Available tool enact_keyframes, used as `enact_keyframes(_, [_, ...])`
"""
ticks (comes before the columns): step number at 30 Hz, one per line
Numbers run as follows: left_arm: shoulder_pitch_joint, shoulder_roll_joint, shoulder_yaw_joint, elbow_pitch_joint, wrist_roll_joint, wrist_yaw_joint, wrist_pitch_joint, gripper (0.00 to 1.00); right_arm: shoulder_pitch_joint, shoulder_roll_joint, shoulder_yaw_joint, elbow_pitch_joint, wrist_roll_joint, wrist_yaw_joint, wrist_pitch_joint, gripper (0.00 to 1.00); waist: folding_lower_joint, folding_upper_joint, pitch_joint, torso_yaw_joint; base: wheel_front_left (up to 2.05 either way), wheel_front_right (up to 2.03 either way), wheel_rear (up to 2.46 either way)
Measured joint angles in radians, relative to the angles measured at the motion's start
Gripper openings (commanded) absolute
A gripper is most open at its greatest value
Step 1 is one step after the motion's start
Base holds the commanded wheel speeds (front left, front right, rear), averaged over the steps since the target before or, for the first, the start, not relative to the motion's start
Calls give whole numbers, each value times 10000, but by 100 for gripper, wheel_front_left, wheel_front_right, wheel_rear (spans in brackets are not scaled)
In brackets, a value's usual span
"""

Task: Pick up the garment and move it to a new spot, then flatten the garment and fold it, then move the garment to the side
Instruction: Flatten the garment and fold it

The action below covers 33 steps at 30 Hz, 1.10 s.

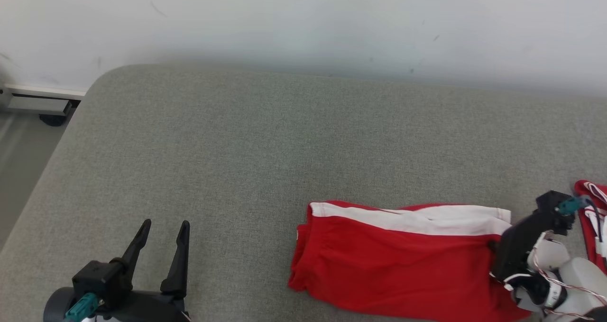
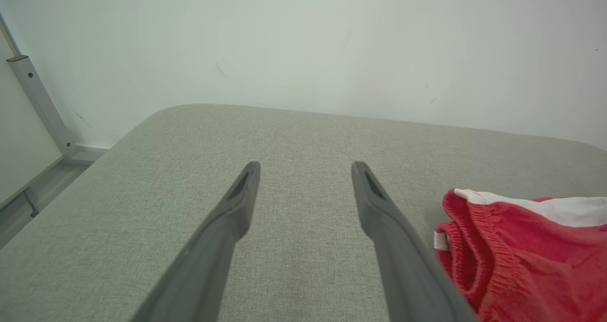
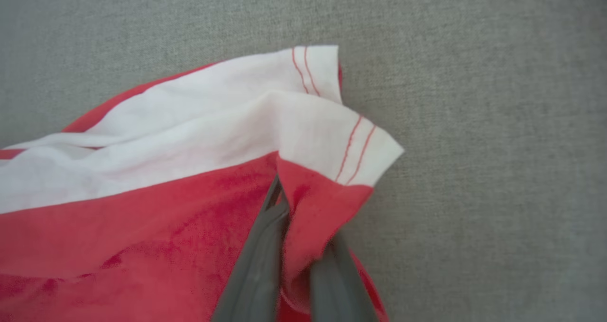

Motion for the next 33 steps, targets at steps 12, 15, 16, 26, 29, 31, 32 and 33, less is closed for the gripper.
enact_keyframes(12, [190, 15, 52, 36, -36, 2, -144, 100, 932, -1680, -888, -1329, -205, 25, -113, 0, 0, 0, -210, -311, 0, 0, 0])
enact_keyframes(15, [300, 0, -4, 44, -36, 2, -144, 100, 947, -2021, -1202, -1774, -330, -50, -203, 0, 0, 0, -225, -427, 0, 0, 0])
enact_keyframes(16, [291, -25, -25, 38, -36, 2, -146, 100, 954, -2150, -1321, -1894, -389, -58, -207, 0, 0, 0, -229, -452, 0, 0, 0])
enact_keyframes(26, [270, -92, -123, 42, -36, 2, -144, 100, 920, -1937, -846, -3210, -623, -138, 132, 0, 0, 0, -197, -500, 0, 0, 0])
enact_keyframes(29, [239, -127, -167, 48, -36, -2, -144, 100, 837, -1313, -245, -3509, -617, -136, 393, 0, 0, 0, -188, -466, 0, 0, 0])
enact_keyframes(31, [236, -148, -186, 50, -36, -4, -144, 100, 660, -1055, 90, -3662, -617, -125, 548, 0, 0, 0, -184, -434, 0, 0, 0])
enact_keyframes(32, [235, -148, -194, 52, -36, -6, -144, 100, 548, -972, 219, -3710, -617, -125, 629, 0, 0, 0, -181, -416, 0, 0, 0])
enact_keyframes(33, [218, -155, -228, 54, -36, -12, -142, 100, 477, -911, 261, -3745, -616, -123, 696, 0, 0, 0, -176, -395, 0, 0, 0])
